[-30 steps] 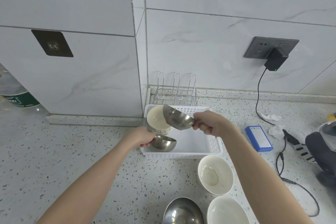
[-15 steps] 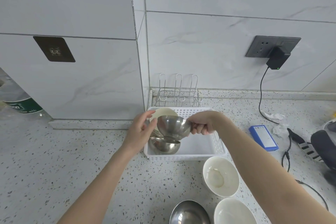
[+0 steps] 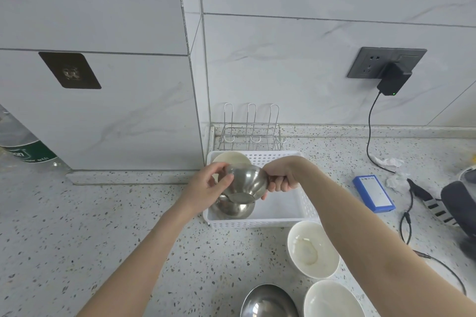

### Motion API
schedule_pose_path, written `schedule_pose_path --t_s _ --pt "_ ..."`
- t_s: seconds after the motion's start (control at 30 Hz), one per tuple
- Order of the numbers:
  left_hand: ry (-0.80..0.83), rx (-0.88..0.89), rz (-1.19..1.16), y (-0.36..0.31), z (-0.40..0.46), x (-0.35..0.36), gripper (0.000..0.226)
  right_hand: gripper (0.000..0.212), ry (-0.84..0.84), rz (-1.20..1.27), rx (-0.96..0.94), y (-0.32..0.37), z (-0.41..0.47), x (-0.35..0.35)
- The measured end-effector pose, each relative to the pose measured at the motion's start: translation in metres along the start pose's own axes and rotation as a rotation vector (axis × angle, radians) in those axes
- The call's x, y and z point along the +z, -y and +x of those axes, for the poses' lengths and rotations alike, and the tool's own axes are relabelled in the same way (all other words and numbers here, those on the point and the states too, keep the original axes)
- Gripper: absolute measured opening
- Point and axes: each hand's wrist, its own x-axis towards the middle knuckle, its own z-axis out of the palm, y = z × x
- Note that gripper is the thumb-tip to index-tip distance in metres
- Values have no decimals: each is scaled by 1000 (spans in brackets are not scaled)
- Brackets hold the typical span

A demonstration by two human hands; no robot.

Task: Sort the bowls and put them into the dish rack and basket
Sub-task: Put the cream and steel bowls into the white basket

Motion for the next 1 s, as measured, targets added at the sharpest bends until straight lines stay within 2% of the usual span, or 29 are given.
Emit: schedule_pose_path --t_s 0.2,0.37,0.8,1.0 --pt "-16 -34 -4 5 1 0 9 29 -1 59 12 6 9 1" --pt "5 -65 19 13 4 -1 21 32 -24 79 24 7 18 3" --pt "71 -124 69 32 2 -4 24 30 -120 291 -76 -5 35 15" --pt "93 -90 143 36 -1 -3 34 26 -135 343 -125 -14 40 27"
